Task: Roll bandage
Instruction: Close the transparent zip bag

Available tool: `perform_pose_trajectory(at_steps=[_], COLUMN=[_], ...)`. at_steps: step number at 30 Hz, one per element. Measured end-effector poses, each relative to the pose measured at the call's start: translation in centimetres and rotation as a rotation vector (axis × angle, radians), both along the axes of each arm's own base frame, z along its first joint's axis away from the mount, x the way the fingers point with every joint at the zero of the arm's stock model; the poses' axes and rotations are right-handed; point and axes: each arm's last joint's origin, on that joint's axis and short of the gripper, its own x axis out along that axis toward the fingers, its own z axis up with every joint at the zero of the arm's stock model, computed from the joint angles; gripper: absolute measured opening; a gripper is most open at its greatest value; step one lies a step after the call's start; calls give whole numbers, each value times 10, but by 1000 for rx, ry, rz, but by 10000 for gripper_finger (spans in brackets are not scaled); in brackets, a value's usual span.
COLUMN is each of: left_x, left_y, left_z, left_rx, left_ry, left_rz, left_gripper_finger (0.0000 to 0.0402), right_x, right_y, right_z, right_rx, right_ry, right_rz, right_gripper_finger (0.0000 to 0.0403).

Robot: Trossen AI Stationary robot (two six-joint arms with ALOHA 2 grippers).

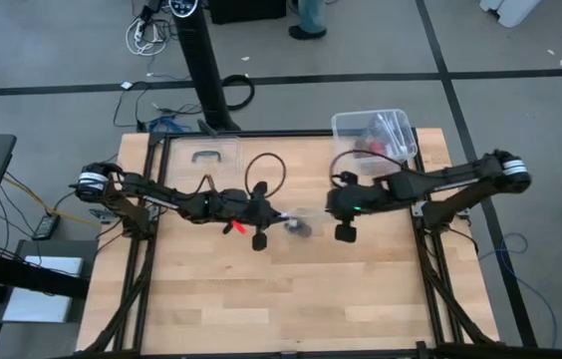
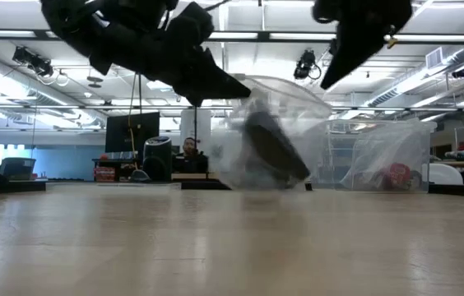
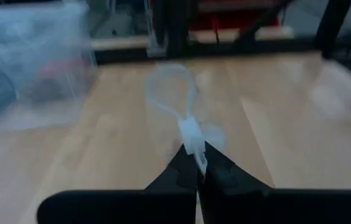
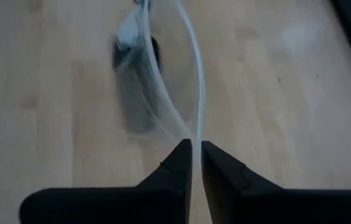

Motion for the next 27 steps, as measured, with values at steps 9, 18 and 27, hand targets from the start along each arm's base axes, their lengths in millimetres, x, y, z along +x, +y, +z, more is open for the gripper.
perform_pose_trajectory(at_steps=[9, 18, 27], left_x=[-19, -21, -21], left_y=[-2, -9, -9], left_z=[-7, -7, -3], left_rx=[-71, -72, -71], left_ry=[-219, -238, -282], left_rz=[-52, -77, -75], left_gripper_finger=[3, 3, 3], right_x=[-44, -57, -47], right_y=[13, 13, 15], right_z=[-31, -60, -65], right_rx=[64, 87, 85], right_ry=[-403, -697, -747], right_rz=[24, 25, 78], right_gripper_finger=[111, 189, 114])
